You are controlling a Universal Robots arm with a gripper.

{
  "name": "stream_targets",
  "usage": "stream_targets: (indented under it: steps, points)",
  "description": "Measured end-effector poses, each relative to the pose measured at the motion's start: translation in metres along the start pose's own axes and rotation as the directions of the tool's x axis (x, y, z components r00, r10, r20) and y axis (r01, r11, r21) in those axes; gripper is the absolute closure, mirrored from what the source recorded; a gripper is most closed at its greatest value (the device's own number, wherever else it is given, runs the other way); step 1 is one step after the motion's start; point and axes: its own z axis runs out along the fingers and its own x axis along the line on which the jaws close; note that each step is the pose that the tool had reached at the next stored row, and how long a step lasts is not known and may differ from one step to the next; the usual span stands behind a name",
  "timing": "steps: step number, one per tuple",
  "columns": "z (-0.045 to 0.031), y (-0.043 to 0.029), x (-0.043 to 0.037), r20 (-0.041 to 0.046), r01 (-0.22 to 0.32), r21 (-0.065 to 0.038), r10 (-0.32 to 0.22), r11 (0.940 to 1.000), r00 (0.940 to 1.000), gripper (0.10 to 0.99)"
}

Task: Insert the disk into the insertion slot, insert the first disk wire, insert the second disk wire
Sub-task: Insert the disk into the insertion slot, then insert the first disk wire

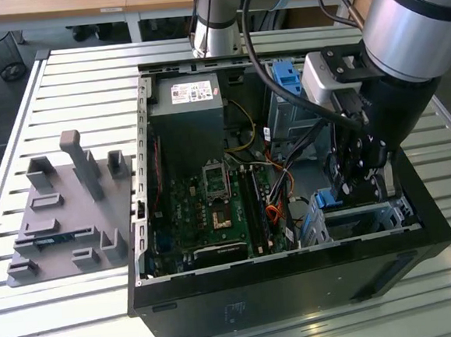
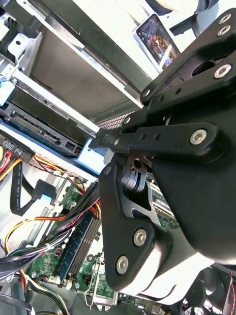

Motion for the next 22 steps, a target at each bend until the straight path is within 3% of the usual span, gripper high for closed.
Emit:
stream_targets:
  steps: [13, 22]
  points:
    - [0.0009, -0.0043, -0.0005, 0.0000, 0.000, -0.001, 0.000, 1.0000, 1.0000, 0.980]
    - [0.0011, -0.0163, -0.0007, 0.0001, 0.000, -0.001, 0.000, 1.0000, 1.0000, 0.980]
